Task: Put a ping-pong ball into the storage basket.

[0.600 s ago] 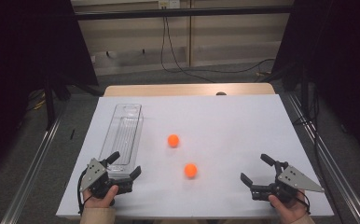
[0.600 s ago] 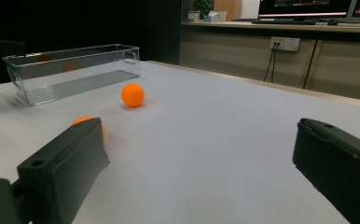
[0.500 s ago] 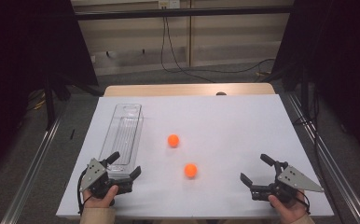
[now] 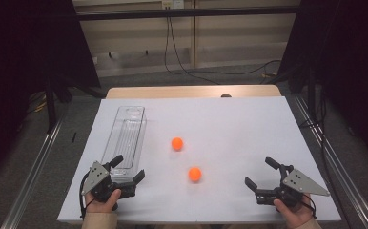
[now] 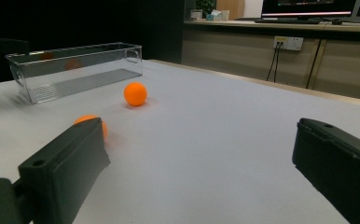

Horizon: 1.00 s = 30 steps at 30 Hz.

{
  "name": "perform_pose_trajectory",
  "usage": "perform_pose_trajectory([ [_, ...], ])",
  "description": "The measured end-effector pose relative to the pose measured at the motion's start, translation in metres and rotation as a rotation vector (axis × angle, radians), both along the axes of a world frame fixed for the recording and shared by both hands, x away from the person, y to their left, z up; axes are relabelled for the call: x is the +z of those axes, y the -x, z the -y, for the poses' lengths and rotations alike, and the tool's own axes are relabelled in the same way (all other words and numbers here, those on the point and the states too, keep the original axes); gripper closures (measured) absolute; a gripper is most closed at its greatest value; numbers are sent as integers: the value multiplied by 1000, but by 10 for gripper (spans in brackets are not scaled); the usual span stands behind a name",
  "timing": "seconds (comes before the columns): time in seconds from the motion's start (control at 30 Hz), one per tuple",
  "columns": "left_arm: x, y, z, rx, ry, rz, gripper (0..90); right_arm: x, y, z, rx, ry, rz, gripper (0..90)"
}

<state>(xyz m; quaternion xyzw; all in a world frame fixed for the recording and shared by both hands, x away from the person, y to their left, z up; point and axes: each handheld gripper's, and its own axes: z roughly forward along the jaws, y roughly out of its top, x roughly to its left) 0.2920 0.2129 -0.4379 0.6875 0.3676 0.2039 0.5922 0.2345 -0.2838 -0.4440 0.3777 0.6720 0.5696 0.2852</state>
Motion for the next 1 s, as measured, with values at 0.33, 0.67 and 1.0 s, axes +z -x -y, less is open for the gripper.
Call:
perform_pose_trajectory([
  [0.33, 4, -3, 9, -25, 9, -21, 19, 1, 0, 1, 8, -1, 1, 19],
  [0.67, 5, -7, 19, -50, -3, -32, 20, 1, 0, 1, 13, -8, 2, 19],
  [1.0, 6, -11, 27, -85, 1, -46, 20, 1, 0, 1, 9, -16, 0, 21],
])
